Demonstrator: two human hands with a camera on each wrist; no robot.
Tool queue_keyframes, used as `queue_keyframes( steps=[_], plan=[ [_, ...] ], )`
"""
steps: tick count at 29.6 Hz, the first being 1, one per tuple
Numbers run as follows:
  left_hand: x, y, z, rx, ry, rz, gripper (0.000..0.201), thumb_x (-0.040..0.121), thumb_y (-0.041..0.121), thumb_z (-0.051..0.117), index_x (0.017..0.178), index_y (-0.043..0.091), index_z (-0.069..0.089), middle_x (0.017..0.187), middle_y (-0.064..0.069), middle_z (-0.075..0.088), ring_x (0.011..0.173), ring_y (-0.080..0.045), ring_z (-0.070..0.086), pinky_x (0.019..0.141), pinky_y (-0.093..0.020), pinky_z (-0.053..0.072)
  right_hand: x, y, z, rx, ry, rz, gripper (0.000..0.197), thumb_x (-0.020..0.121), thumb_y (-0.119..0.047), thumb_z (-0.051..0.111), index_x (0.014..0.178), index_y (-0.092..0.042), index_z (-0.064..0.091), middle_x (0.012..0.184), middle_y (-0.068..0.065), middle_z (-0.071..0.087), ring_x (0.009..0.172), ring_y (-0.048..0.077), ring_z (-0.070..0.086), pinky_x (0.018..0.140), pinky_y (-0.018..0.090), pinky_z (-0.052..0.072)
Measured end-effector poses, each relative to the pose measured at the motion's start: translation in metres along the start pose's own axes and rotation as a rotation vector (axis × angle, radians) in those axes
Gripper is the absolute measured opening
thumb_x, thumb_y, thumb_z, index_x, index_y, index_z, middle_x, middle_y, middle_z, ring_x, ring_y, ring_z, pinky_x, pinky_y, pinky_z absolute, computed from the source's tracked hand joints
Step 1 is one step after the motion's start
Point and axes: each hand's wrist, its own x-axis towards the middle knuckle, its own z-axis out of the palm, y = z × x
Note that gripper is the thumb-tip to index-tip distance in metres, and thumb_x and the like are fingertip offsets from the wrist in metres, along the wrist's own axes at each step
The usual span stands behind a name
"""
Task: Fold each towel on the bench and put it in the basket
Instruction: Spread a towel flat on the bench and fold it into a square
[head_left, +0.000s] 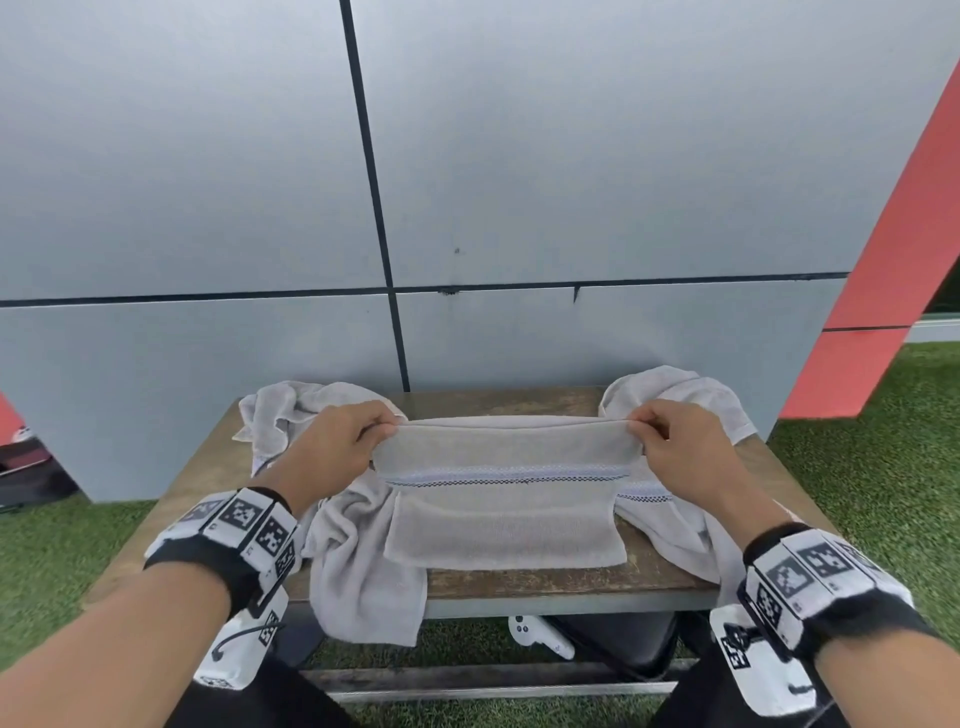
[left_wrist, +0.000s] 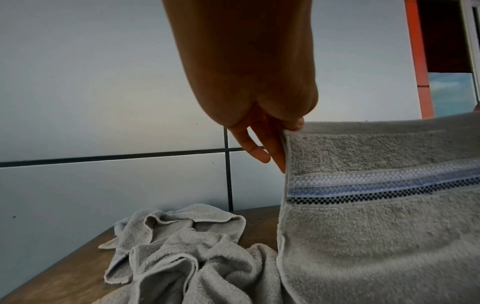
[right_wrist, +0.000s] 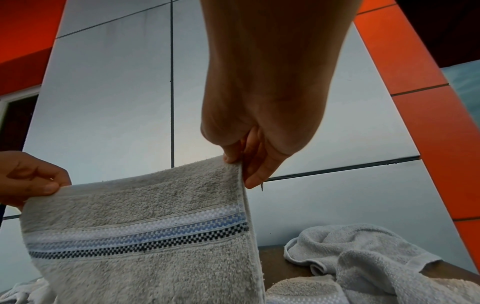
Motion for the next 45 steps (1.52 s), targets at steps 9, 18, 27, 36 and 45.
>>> queue_keyframes(
  steps=[9,18,27,36,45],
  plan=[
    [0.002,-0.02,0.017,0.081,-0.063,0.018,0.019,0.102,0.008,0.048,0.086,0.008,0.057,0.062,-0.004,0.055,0.057,-0.01,0.044,0.059,-0.019,0.037,0.001,0.007,0.011,0.005,0.011,0.029,0.014,0.093,-0.013,0.065,0.08,-0.013,0.071,0.073,-0.004,0.069,0.071,0.012,0.064,0.062,0.017,0.044],
    [-0.002,-0.049,0.042,0.093,-0.245,-0.106,0.01,0.092,0.022,0.069,0.085,0.026,0.064,0.069,0.011,0.062,0.063,-0.003,0.056,0.058,-0.014,0.039,0.004,0.022,0.036,-0.001,-0.114,0.112,0.014,0.094,-0.022,0.067,0.083,-0.022,0.075,0.08,-0.011,0.072,0.08,0.007,0.066,0.072,0.024,0.049],
    [0.001,-0.062,0.067,0.226,-0.369,-0.22,0.019,0.099,0.021,0.046,0.117,0.027,0.047,0.105,0.001,0.064,0.092,-0.021,0.06,0.084,-0.042,0.05,0.008,0.014,0.06,0.058,-0.225,0.051,0.005,0.089,-0.019,0.074,0.089,-0.023,0.077,0.086,-0.011,0.074,0.084,-0.002,0.065,0.073,0.011,0.043],
    [0.035,0.022,0.122,-0.235,-0.235,0.19,0.024,0.09,0.032,0.072,0.112,0.026,0.066,0.11,0.013,0.067,0.103,-0.004,0.06,0.093,-0.025,0.046,0.001,-0.016,0.092,0.317,-0.312,0.026,0.022,0.081,-0.02,0.083,0.096,-0.027,0.067,0.077,-0.01,0.073,0.075,0.004,0.069,0.074,0.019,0.055],
    [0.036,0.03,0.152,-0.369,-0.09,0.122,0.006,0.085,0.02,0.077,0.088,0.024,0.073,0.086,0.015,0.071,0.086,-0.007,0.065,0.084,-0.034,0.054,-0.007,-0.008,0.074,0.472,-0.373,0.102,0.029,0.085,-0.003,0.077,0.106,-0.02,0.067,0.091,-0.006,0.077,0.09,0.006,0.072,0.088,0.02,0.055]
  ],
)
